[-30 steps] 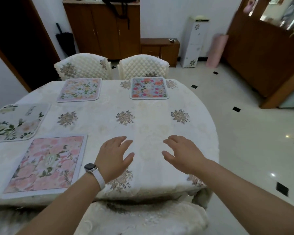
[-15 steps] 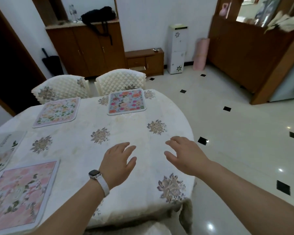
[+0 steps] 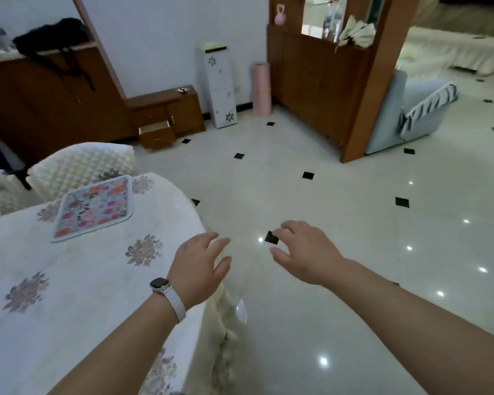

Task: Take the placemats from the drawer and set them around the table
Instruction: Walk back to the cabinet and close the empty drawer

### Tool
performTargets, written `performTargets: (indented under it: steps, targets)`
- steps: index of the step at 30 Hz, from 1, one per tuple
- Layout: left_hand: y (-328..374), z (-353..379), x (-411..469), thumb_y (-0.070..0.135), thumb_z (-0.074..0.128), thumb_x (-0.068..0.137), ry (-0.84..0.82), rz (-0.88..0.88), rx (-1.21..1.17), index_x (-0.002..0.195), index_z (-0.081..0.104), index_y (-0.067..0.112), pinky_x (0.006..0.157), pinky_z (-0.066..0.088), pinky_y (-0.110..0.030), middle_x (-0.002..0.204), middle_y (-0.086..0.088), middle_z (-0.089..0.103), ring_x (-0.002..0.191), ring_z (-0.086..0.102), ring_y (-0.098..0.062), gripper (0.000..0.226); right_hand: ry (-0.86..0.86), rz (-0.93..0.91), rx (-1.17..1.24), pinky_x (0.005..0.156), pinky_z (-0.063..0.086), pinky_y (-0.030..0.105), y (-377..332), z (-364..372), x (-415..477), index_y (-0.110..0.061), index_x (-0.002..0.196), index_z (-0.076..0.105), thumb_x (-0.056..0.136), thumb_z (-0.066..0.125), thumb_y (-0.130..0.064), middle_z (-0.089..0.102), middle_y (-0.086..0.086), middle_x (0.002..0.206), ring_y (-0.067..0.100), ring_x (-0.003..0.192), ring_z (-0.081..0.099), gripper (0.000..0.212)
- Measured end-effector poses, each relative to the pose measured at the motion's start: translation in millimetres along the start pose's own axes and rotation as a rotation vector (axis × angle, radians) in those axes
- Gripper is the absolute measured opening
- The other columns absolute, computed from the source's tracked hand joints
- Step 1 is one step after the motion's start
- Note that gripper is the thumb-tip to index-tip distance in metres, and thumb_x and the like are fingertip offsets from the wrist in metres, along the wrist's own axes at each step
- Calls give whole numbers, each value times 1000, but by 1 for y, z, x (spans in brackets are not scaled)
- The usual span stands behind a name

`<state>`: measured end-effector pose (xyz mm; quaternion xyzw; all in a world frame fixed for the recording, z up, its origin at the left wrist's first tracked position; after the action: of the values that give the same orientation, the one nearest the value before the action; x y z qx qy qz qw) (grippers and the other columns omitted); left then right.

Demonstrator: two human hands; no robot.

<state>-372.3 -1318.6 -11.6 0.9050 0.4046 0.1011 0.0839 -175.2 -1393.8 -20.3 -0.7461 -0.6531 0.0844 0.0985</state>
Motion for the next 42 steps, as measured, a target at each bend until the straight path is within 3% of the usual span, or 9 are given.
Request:
performTargets:
  steps: [7,16,23,27,32,42]
  targets:
    - [54,22,60,35,59,94,-26,95,2,133,59,21,106,36,-43,140,-7,55,128,50,-27,42,14,124,37,104,32,35,85,-19,-11,-27,132,52,97,37,-51,48,-3,138,18,128,40,45]
    - [61,51,138,47,42,88,-42,97,-53,132,61,20,105,38,-43,138,-8,57,128,51,-27,55,-16,162,11,108,29,36,142,-24,33,-25,142,45,97,37,-52,42,-2,146,18,134,34,53]
    - [20,76,223,44,46,90,-19,-20,-208,135,58,21,107,37,-44,141,-6,54,132,46,-25,52,-83,116,-24,107,31,36,172,-13,135,-25,141,45,97,35,-55,43,-2,146,19,134,35,55]
    - [-12,73,282,33,60,94,32,-58,-254,135,58,21,107,35,-43,143,-6,52,133,44,-24,43,-132,50,-63,109,32,37,173,-15,213,-25,142,45,97,36,-55,42,-3,148,18,136,34,55]
    - [-58,61,357,31,58,95,61,-85,-192,136,56,21,108,33,-43,144,-7,51,134,44,-25,43,-60,-14,-51,107,34,37,170,-36,305,-24,141,47,97,38,-53,45,-2,145,18,133,38,54]
    - [-95,67,458,28,65,92,62,-149,-103,132,61,17,104,40,-44,137,-10,58,128,50,-29,43,-100,-90,-11,109,30,36,209,-36,435,-22,143,44,98,38,-51,41,-1,148,19,135,34,53]
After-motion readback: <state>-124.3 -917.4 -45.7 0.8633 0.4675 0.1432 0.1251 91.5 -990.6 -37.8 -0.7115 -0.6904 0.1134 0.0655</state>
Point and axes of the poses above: each hand's wrist, its own x-axis towards the middle knuckle, its own z-axis out of the palm, y = z × x, the point moved 7 cm from there along x, towards the middle knuckle
